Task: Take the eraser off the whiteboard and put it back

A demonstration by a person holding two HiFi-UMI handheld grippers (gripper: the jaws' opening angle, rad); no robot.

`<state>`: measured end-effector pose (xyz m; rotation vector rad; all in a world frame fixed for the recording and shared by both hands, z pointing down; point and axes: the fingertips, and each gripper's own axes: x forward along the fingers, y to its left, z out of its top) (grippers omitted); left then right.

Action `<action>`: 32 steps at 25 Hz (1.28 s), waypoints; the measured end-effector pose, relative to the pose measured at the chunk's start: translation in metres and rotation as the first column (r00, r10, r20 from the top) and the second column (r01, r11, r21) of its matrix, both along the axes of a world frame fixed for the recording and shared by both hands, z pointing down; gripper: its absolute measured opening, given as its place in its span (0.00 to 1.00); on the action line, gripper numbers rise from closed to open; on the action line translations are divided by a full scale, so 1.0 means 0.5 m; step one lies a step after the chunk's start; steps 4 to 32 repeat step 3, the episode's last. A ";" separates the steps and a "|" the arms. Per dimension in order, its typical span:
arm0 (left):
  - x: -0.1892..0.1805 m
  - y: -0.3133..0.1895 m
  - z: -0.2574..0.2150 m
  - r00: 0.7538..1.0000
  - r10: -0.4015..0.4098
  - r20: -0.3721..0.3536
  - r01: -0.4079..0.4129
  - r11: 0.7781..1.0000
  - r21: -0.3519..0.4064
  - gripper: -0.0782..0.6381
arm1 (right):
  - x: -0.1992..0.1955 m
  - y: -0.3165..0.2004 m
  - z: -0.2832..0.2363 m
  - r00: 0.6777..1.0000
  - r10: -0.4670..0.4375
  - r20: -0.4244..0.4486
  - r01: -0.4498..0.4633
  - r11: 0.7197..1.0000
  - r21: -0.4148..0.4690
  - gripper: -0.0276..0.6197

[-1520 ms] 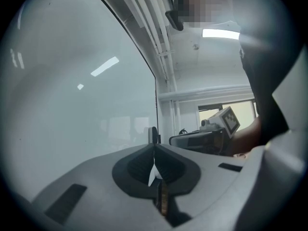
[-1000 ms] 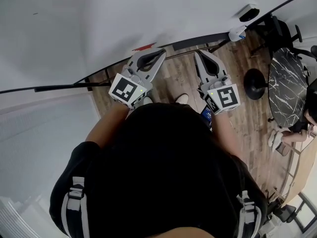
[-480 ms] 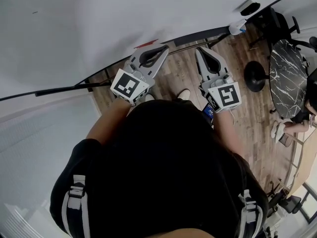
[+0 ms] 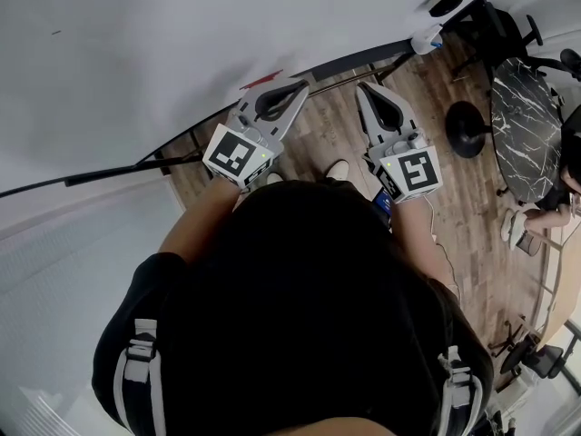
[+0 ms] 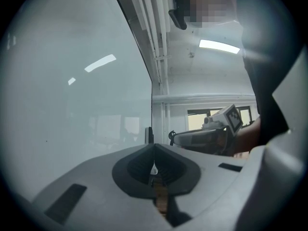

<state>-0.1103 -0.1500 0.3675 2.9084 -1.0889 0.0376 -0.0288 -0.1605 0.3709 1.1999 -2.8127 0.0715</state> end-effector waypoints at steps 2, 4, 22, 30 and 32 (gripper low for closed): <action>0.004 0.001 0.000 1.000 0.004 0.002 -0.004 1.000 0.002 0.12 | 0.005 0.001 0.000 1.000 0.007 0.001 -0.007 1.000 -0.002 0.05; 0.006 0.002 0.001 1.000 0.006 0.005 -0.006 1.000 0.003 0.12 | 0.008 0.001 0.000 1.000 0.010 0.000 -0.010 1.000 -0.004 0.05; 0.006 0.002 0.001 1.000 0.006 0.005 -0.006 1.000 0.003 0.12 | 0.008 0.001 0.000 1.000 0.010 0.000 -0.010 1.000 -0.004 0.05; 0.006 0.002 0.001 1.000 0.006 0.005 -0.006 1.000 0.003 0.12 | 0.008 0.001 0.000 1.000 0.010 0.000 -0.010 1.000 -0.004 0.05; 0.006 0.002 0.001 1.000 0.006 0.005 -0.006 1.000 0.003 0.12 | 0.008 0.001 0.000 1.000 0.010 0.000 -0.010 1.000 -0.004 0.05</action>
